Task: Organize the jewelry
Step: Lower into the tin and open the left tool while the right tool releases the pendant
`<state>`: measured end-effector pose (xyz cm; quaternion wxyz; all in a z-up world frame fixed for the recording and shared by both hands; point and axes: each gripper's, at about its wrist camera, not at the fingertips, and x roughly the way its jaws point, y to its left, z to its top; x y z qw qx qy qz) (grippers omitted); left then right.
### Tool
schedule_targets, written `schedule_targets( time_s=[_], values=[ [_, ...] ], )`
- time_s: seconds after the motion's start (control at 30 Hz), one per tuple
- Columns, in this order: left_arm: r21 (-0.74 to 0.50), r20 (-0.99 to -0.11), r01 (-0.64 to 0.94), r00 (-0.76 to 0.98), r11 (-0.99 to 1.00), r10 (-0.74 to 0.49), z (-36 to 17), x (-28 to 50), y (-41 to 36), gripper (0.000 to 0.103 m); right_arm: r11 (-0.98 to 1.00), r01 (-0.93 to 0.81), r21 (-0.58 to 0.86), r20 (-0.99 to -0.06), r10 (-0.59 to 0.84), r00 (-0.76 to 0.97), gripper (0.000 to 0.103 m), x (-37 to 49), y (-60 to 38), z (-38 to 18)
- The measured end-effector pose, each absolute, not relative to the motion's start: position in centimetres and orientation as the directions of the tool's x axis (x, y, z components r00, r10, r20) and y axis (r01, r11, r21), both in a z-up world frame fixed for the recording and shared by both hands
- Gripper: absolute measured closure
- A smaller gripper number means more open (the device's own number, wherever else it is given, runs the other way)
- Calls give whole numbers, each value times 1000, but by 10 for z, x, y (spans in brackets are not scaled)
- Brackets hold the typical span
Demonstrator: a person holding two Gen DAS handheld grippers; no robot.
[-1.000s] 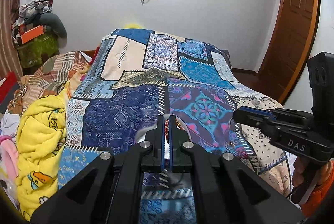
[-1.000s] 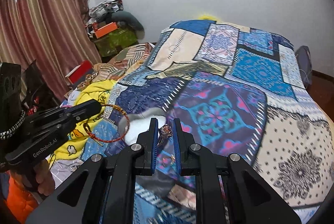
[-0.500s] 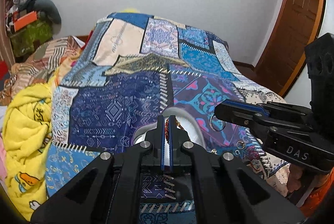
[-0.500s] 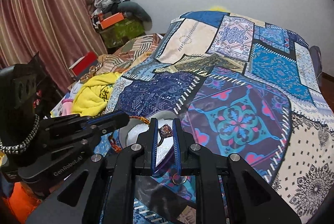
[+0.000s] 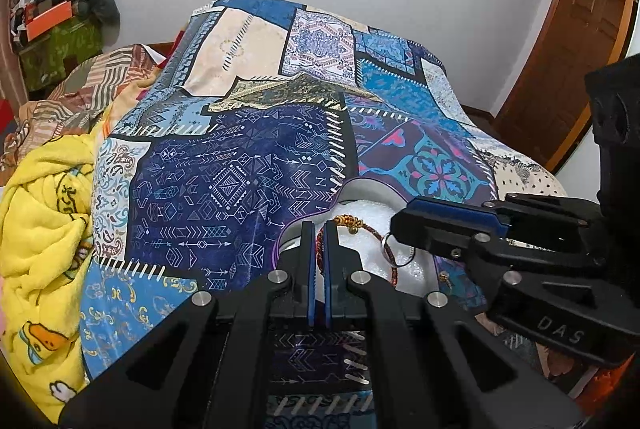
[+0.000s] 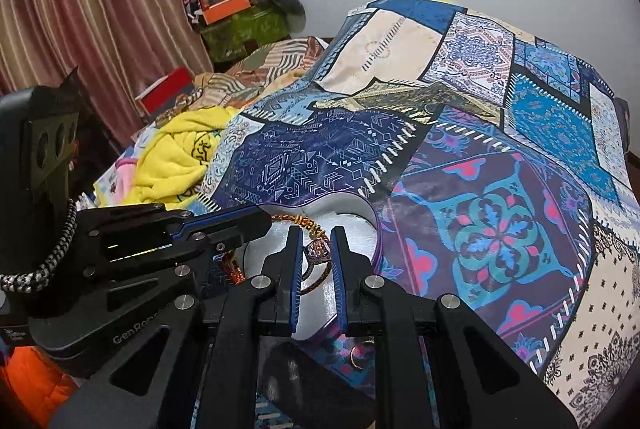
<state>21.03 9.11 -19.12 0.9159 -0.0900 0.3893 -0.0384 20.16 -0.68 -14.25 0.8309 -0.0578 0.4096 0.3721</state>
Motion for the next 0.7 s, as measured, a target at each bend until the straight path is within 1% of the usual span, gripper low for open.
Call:
schedule_targets(
  time_s=[0.17,0.27,0.3,0.37,0.43,0.63,0.7],
  values=[
    [-181,-700,2,702,983,-131,-189,209,91,102,711,-677,193,-733,563,382,90,201,-1,-146],
    [-175,-698,3,705,985,-126,-185,206,92,99,709,-681,181,-738,556,383,90,200,1,-147],
    [-172,-697,1,707,985,-122,-184,205,93,97,709,-682,176,-738,554,385,90,200,2,-147],
    [-160,-694,-11,712,987,-105,-181,202,94,88,710,-685,165,-738,549,391,90,199,3,-147],
    [-152,-687,-27,722,988,-86,-177,197,97,71,707,-689,158,-740,547,391,90,198,4,-147],
    [-134,-682,-58,730,989,-49,-170,187,105,67,715,-686,132,-751,524,402,89,197,8,-147],
    [-126,-686,-65,726,990,-40,-170,185,107,65,719,-683,129,-753,519,405,83,196,7,-147]
  ],
)
